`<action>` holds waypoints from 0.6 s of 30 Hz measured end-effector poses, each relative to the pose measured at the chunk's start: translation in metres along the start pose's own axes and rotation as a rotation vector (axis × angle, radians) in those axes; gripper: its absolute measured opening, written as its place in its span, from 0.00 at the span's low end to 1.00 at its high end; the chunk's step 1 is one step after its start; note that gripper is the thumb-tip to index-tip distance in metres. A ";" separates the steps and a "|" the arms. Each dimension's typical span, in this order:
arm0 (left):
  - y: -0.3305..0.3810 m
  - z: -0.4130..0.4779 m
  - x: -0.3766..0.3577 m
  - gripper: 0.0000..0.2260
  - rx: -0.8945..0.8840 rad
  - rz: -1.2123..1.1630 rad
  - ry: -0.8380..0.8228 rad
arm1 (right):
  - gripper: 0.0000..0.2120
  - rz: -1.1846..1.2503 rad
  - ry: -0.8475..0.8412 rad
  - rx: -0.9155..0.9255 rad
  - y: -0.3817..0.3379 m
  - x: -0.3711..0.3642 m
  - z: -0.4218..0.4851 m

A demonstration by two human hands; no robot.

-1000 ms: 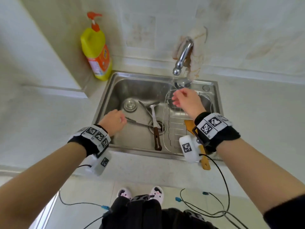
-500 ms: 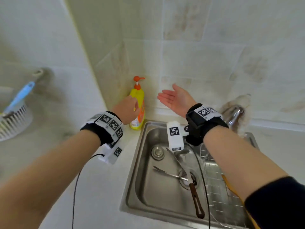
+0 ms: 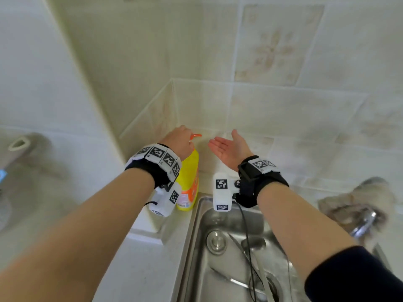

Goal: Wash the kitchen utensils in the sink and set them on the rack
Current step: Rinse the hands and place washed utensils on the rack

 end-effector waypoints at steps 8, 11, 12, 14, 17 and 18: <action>0.051 -0.036 -0.032 0.14 -0.051 -0.007 -0.067 | 0.34 0.041 0.021 -0.009 0.020 0.050 -0.019; 0.078 -0.046 -0.035 0.13 -0.082 -0.005 -0.051 | 0.34 0.128 0.011 0.014 0.010 0.066 -0.023; 0.087 -0.050 -0.037 0.13 -0.094 0.003 -0.045 | 0.34 0.164 0.000 0.015 0.008 0.071 -0.025; 0.097 -0.058 -0.040 0.11 -0.103 0.012 -0.030 | 0.35 0.207 -0.008 0.014 0.007 0.076 -0.027; 0.111 -0.068 -0.045 0.11 -0.104 0.018 -0.021 | 0.35 0.227 -0.001 0.008 0.008 0.090 -0.028; 0.116 -0.072 -0.047 0.11 -0.105 0.018 -0.027 | 0.35 0.232 0.006 0.007 0.009 0.095 -0.028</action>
Point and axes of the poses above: each hand's wrist, its own z-axis towards the middle knuckle, its own x-axis out of the back of the hand, y = z × x, the point moved 7 cm from there along z, towards the middle knuckle, and after that the axes turned 11 degrees about y, right-handed, at the moved point
